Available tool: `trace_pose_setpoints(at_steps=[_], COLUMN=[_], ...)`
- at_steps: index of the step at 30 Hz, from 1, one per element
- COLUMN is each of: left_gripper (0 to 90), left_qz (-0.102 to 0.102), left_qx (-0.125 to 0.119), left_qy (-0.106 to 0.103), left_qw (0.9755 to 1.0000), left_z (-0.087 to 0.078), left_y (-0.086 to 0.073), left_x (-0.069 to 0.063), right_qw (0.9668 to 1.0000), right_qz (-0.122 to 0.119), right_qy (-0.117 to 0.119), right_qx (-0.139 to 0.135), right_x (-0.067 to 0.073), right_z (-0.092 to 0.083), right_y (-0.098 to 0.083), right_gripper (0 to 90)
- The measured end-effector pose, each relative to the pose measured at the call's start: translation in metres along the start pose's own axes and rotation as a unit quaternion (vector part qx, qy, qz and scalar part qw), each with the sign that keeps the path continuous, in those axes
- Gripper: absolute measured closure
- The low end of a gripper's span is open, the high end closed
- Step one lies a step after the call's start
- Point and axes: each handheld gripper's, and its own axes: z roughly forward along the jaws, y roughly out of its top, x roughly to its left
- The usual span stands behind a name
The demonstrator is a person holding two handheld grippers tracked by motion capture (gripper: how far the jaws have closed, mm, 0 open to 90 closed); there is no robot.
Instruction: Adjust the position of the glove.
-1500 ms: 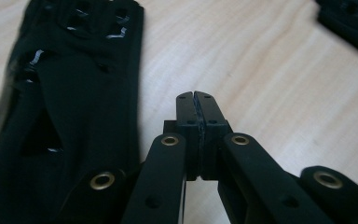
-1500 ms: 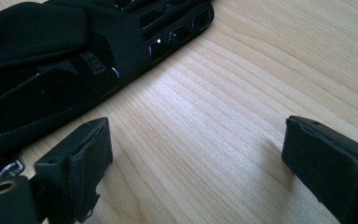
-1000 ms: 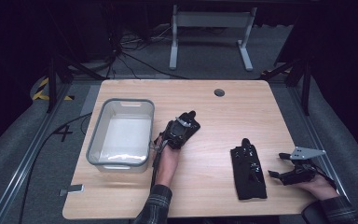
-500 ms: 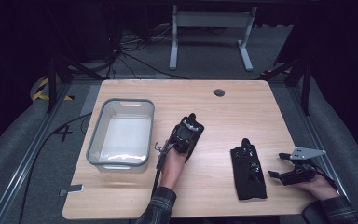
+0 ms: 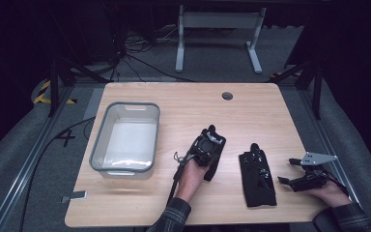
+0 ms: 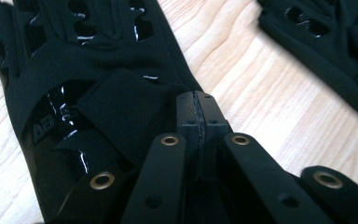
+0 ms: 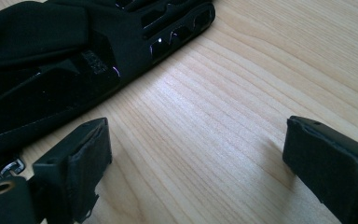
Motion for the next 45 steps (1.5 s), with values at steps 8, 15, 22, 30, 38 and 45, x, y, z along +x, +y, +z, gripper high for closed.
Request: trace_pose_setpoints(at_steps=[8, 15, 22, 30, 38, 45], left_gripper=[89.7, 89.7, 89.7, 89.8, 89.8, 89.8], left_qz=[-0.001, -0.003, -0.007, 0.004, 0.016, 0.02], left_qx=[-0.013, -0.016, 0.012, 0.015, 0.019, 0.017], left_qy=[0.015, 0.057, 0.068, 0.061, 0.046, 0.031], left_qw=[0.9998, 0.9983, 0.9976, 0.998, 0.9986, 0.9992], left_z=[-0.013, -0.022, -0.012, -0.01, -0.019, -0.028], left_y=[0.006, 0.016, 0.005, -0.006, -0.024, -0.04], left_x=[0.012, 0.036, 0.045, 0.034, 0.011, -0.006], right_qw=[1.0, 1.0, 1.0, 1.0, 1.0, 1.0], right_qz=[0.001, 0.0, 0.0, 0.0, -0.001, -0.006], right_qy=[0.001, 0.001, 0.002, 0.001, 0.002, 0.006], right_qx=[0.001, 0.001, 0.001, 0.001, 0.001, 0.002], right_x=[0.0, 0.0, 0.0, 0.0, 0.0, -0.001], right_z=[0.0, 0.0, 0.0, 0.0, 0.0, 0.0], right_y=[0.0, 0.0, 0.0, 0.0, 0.0, 0.0], right_gripper=[8.1, 8.0, 7.9, 7.8, 7.7, 7.7])
